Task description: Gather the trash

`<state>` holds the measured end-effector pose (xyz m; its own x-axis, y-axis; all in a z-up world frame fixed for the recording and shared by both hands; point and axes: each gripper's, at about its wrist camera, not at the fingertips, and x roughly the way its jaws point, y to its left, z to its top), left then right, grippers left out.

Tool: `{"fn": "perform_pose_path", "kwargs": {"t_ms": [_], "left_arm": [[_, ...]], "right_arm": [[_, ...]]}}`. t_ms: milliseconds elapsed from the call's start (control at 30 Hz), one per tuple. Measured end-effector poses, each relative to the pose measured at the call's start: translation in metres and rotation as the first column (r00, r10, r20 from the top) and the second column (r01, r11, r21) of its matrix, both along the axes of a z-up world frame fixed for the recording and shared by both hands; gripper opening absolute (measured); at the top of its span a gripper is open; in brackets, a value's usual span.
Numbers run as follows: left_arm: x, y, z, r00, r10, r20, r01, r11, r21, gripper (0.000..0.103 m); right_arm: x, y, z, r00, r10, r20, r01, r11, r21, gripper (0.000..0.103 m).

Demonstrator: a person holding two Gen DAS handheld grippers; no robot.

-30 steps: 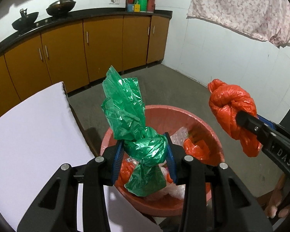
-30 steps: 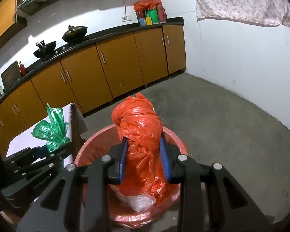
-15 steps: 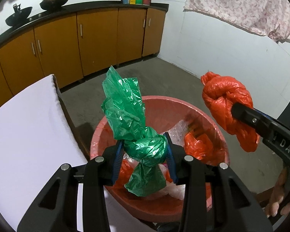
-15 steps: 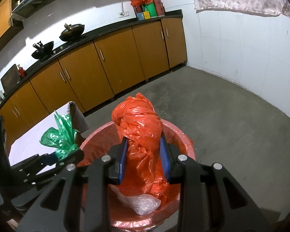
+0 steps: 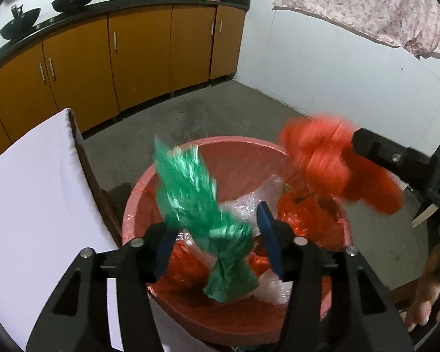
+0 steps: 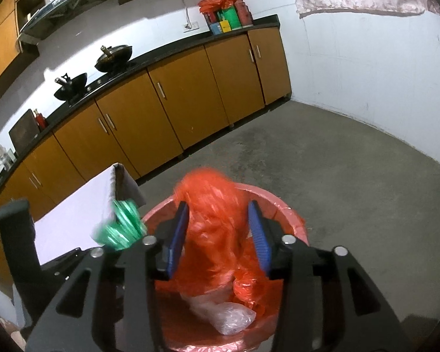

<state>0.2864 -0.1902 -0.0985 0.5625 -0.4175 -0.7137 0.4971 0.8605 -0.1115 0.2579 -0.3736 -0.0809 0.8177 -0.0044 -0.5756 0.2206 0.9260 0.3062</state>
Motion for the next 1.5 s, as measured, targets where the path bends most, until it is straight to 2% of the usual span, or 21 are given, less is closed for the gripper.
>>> {"fn": "perform_pose_path", "kwargs": {"t_ms": [200,300,467,533,633,800,967,1100,1200,1500], "left_arm": [[0.003,0.009,-0.004,0.999,0.021,-0.026,-0.021,1.000,-0.009,0.057],[0.001,0.012,-0.001,0.999,0.029,-0.021,-0.030,0.999,-0.013,0.060],[-0.010,0.029,0.012,0.999,0.048,0.024,-0.047,0.999,-0.020,0.072],[-0.018,0.039,0.021,0.996,0.060,0.064,-0.058,0.998,-0.023,0.083],[-0.036,0.056,0.036,0.988,0.085,0.132,-0.081,0.996,-0.041,0.096],[-0.065,0.086,0.059,0.967,0.147,0.210,-0.135,0.988,-0.069,0.101],[-0.100,0.120,0.078,0.927,0.226,0.298,-0.206,0.974,-0.096,0.101],[-0.131,0.144,0.080,0.885,0.296,0.359,-0.286,0.955,-0.081,0.101],[-0.150,0.161,0.078,0.863,0.335,0.379,-0.337,0.939,-0.065,0.101],[-0.203,0.209,0.077,0.780,0.497,0.380,-0.493,0.862,-0.114,0.101]], "right_arm": [[-0.005,-0.013,0.000,0.999,-0.034,0.002,0.034,0.999,0.013,0.047],[-0.010,-0.016,0.004,0.998,-0.059,0.014,0.059,0.998,-0.005,0.056],[-0.025,-0.011,0.017,0.994,-0.088,0.058,0.093,0.992,-0.084,0.089],[-0.033,-0.005,0.024,0.992,-0.100,0.079,0.110,0.985,-0.130,0.097],[-0.046,0.006,0.033,0.989,-0.100,0.108,0.119,0.975,-0.186,0.099],[-0.066,0.032,0.045,0.984,-0.125,0.127,0.156,0.946,-0.283,0.099],[-0.088,0.062,0.054,0.984,-0.095,0.150,0.139,0.938,-0.318,0.099],[-0.110,0.095,0.056,0.983,-0.030,0.182,0.096,0.927,-0.363,0.099],[-0.125,0.116,0.053,0.982,0.014,0.186,0.061,0.919,-0.390,0.099],[-0.168,0.144,0.043,0.981,0.102,0.165,-0.047,0.951,-0.306,0.099]]}}
